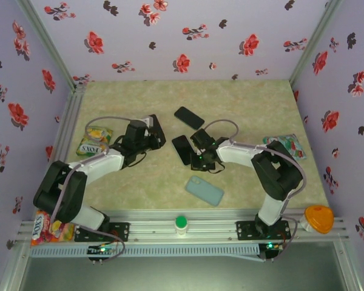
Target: Put the phone into the phone case
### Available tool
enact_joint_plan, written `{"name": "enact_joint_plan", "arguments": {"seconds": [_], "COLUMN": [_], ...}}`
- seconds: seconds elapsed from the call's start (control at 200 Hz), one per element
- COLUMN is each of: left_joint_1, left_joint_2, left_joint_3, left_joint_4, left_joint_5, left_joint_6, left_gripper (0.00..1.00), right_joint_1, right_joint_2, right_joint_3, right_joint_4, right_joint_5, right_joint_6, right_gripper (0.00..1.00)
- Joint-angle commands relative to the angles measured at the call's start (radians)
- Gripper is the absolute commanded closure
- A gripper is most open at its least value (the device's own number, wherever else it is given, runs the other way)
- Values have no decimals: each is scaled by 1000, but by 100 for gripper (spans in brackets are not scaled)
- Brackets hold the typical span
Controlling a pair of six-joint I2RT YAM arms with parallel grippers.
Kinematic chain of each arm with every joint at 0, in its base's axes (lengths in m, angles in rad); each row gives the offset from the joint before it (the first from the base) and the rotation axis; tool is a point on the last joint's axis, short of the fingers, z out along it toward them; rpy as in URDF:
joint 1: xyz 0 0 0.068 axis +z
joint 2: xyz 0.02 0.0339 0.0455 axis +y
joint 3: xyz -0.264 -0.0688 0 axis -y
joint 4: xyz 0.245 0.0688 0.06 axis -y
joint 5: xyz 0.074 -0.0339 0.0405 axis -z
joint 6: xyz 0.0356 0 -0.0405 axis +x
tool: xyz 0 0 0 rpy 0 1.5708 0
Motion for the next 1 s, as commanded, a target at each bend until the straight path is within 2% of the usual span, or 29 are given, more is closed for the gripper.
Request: {"name": "enact_joint_plan", "arguments": {"seconds": [0.0, 0.485, 0.995], "left_joint_1": [12, 32, 49], "left_joint_2": [-31, -68, -109], "left_joint_3": [-21, -70, -93], "left_joint_4": [-48, -53, -59], "left_joint_5": [-23, -34, -41], "left_joint_6": [30, 35, 33], "left_gripper": [69, 68, 68], "right_joint_1": [3, -13, -28], "right_joint_2": [68, 187, 260], "right_joint_3": [50, 250, 383], "right_joint_4": [60, 5, -50], "right_joint_5": [-10, -15, -28], "right_joint_6": [-24, -79, -115], "right_gripper": [87, 87, 87]}}
